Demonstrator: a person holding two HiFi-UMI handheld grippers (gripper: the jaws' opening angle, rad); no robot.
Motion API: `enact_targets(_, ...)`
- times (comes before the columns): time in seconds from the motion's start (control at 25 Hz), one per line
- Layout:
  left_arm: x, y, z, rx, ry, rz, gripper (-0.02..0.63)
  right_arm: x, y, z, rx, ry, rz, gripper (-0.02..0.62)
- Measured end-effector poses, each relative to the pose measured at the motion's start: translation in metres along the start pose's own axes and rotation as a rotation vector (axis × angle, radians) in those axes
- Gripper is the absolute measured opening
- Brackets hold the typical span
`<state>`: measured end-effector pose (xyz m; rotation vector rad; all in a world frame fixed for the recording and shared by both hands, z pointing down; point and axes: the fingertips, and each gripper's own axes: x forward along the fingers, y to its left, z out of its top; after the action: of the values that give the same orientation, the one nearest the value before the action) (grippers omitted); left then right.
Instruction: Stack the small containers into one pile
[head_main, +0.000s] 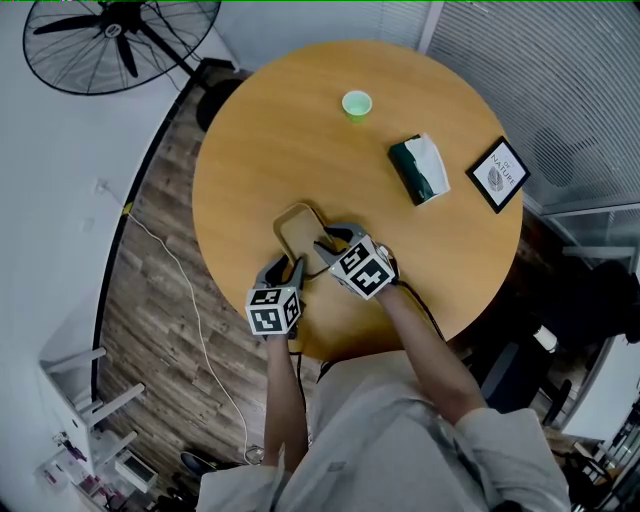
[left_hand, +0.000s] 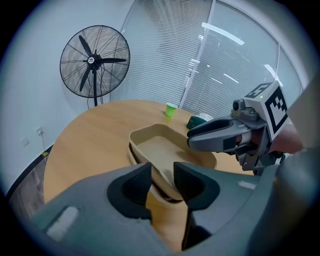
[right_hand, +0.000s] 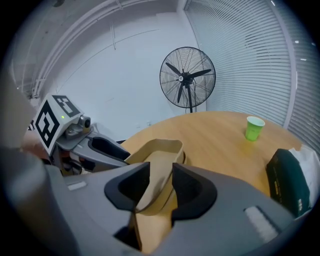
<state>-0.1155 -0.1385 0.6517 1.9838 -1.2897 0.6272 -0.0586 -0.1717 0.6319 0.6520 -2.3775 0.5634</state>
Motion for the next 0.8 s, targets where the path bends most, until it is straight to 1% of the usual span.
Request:
enact_targets(0.16,0.000,0.005,0.002,0.000,-0.005,0.005,0.143,0.002,0.001,0.001,0.002,0.005,0.001,0.138)
enact_targets(0.56,0.006,0.003,-0.001,0.037,-0.004,0.016,0.143,0.006,-0.002,-0.010,-0.015,0.011,-0.029,0.138)
enact_targets(0.68,0.008,0.006,-0.006,0.031,0.005,0.020,0.143,0.008,-0.003,-0.015,-0.014,0.011,-0.034,0.138)
enact_targets(0.8,0.005,0.009,-0.007,0.004,-0.005,0.021,0.144,0.006,-0.006,-0.016,0.007,0.002,-0.041,0.140)
